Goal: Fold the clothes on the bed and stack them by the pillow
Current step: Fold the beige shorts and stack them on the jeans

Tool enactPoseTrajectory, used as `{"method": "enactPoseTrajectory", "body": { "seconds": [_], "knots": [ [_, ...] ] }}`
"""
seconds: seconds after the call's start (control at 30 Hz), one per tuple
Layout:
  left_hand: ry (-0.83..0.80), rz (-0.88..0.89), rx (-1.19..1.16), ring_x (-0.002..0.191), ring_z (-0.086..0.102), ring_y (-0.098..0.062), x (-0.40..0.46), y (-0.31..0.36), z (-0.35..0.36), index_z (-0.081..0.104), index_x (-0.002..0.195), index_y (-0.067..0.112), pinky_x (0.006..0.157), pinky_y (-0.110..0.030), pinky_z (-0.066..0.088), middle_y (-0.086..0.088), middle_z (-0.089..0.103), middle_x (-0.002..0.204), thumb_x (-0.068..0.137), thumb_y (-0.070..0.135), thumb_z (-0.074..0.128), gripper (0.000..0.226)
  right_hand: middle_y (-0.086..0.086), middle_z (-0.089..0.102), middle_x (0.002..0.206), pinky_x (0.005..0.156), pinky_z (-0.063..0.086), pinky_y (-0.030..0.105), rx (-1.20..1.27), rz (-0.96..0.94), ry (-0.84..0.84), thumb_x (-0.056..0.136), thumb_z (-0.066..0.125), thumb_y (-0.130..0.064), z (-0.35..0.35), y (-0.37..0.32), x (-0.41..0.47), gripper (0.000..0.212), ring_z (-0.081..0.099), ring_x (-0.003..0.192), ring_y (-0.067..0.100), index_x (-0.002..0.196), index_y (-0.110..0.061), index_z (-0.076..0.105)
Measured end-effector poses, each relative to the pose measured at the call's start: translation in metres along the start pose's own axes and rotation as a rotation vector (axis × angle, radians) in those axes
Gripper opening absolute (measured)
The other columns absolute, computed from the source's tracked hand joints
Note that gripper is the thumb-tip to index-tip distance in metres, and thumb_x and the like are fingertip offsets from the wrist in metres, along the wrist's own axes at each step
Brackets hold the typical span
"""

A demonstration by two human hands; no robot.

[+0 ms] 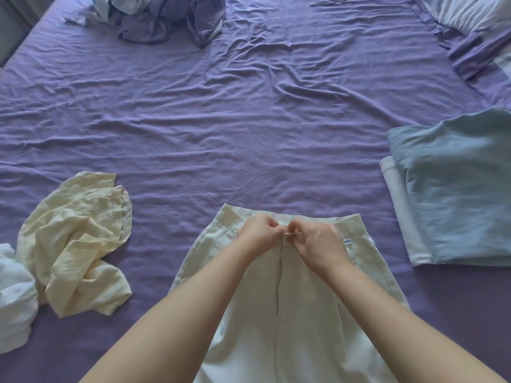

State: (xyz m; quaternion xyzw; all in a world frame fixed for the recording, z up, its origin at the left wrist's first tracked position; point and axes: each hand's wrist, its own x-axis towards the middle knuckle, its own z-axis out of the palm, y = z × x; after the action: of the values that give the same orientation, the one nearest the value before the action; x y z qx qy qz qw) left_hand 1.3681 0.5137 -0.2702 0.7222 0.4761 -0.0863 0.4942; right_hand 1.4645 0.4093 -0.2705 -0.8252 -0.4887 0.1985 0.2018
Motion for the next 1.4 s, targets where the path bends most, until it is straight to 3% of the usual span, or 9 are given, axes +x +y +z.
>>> {"method": "enactPoseTrajectory", "body": {
  "seconds": [0.23, 0.4, 0.67, 0.93, 1.03, 1.1, 1.17, 1.27, 1.4],
  "knots": [
    [-0.151, 0.02, -0.087, 0.069, 0.029, -0.019, -0.003, -0.002, -0.009, 0.045, 0.07, 0.013, 0.063, -0.032, 0.023, -0.005, 0.031, 0.073, 0.079, 0.037, 0.072, 0.037, -0.004, 0.065, 0.081, 0.071, 0.042, 0.021, 0.339, 0.1, -0.097, 0.085, 0.062, -0.012, -0.011, 0.006, -0.009, 0.007, 0.061, 0.081, 0.015, 0.084, -0.018, 0.065],
    [-0.123, 0.004, -0.051, 0.062, 0.025, -0.019, 0.001, 0.002, -0.003, 0.039, 0.058, 0.019, 0.058, -0.032, 0.019, -0.002, 0.028, 0.063, 0.08, 0.04, 0.069, 0.043, -0.005, 0.063, 0.084, 0.066, 0.036, 0.004, 0.365, 0.071, -0.123, 0.082, 0.065, -0.006, -0.012, 0.005, -0.01, 0.009, 0.055, 0.072, 0.002, 0.087, -0.013, 0.068],
    [0.02, -0.201, -0.185, 0.049, 0.03, -0.016, 0.007, 0.001, 0.011, 0.035, 0.055, 0.016, 0.047, -0.026, 0.024, 0.001, 0.035, 0.055, 0.077, 0.028, 0.073, 0.046, 0.002, 0.065, 0.099, 0.091, 0.04, 0.038, 0.198, 0.099, -0.108, 0.086, 0.061, -0.02, -0.003, -0.003, -0.007, 0.009, 0.058, 0.095, 0.022, 0.094, -0.02, 0.065],
    [0.049, -0.272, -0.49, 0.057, 0.041, -0.017, 0.007, -0.002, 0.011, 0.059, 0.078, 0.006, 0.051, -0.025, 0.032, -0.006, 0.048, 0.068, 0.075, 0.012, 0.073, 0.016, -0.001, 0.064, 0.103, 0.09, 0.039, 0.037, 0.142, 0.1, -0.087, 0.086, 0.06, -0.023, -0.002, -0.01, -0.005, 0.01, 0.058, 0.098, 0.021, 0.096, -0.022, 0.064],
    [-0.014, -0.235, -0.506, 0.054, 0.051, -0.016, 0.0, -0.005, 0.008, 0.065, 0.081, 0.004, 0.053, -0.02, 0.039, -0.004, 0.057, 0.063, 0.08, 0.017, 0.072, 0.014, -0.001, 0.066, 0.097, 0.091, 0.041, 0.038, 0.196, 0.133, -0.07, 0.086, 0.06, -0.022, -0.004, -0.008, -0.005, 0.011, 0.059, 0.095, 0.023, 0.095, -0.016, 0.061],
    [-0.071, -0.159, -0.475, 0.039, 0.04, -0.009, -0.006, -0.009, 0.004, 0.063, 0.075, 0.008, 0.043, -0.017, 0.03, 0.002, 0.049, 0.051, 0.085, 0.026, 0.069, 0.021, -0.002, 0.067, 0.097, 0.093, 0.042, 0.039, 0.266, 0.155, -0.077, 0.085, 0.06, -0.02, -0.005, -0.006, -0.006, 0.012, 0.06, 0.097, 0.021, 0.097, -0.016, 0.061],
    [-0.135, -0.068, -0.439, 0.044, 0.034, -0.01, -0.012, -0.014, -0.001, 0.065, 0.081, 0.011, 0.045, -0.022, 0.026, 0.0, 0.046, 0.059, 0.088, 0.036, 0.063, 0.025, -0.002, 0.069, 0.102, 0.095, 0.041, 0.039, 0.293, 0.16, -0.101, 0.085, 0.06, -0.018, -0.007, -0.004, -0.006, 0.017, 0.06, 0.103, 0.02, 0.101, -0.018, 0.065],
    [-0.185, 0.047, -0.392, 0.041, 0.038, 0.0, -0.017, -0.018, -0.004, 0.066, 0.075, 0.019, 0.043, -0.014, 0.029, 0.016, 0.047, 0.05, 0.084, 0.037, 0.069, 0.021, -0.002, 0.069, 0.107, 0.099, 0.039, 0.04, 0.274, 0.136, -0.131, 0.087, 0.061, -0.019, -0.008, -0.001, -0.004, 0.02, 0.059, 0.107, 0.018, 0.106, -0.021, 0.066],
    [-0.069, 0.027, -0.361, 0.054, 0.052, -0.004, -0.015, -0.018, -0.001, 0.065, 0.099, 0.01, 0.045, -0.019, 0.038, 0.004, 0.059, 0.072, 0.079, 0.036, 0.074, 0.034, -0.002, 0.067, 0.113, 0.1, 0.038, 0.037, 0.274, 0.086, -0.157, 0.088, 0.061, -0.019, -0.009, 0.002, -0.004, 0.023, 0.057, 0.11, 0.017, 0.11, -0.02, 0.065]
  ]
}}
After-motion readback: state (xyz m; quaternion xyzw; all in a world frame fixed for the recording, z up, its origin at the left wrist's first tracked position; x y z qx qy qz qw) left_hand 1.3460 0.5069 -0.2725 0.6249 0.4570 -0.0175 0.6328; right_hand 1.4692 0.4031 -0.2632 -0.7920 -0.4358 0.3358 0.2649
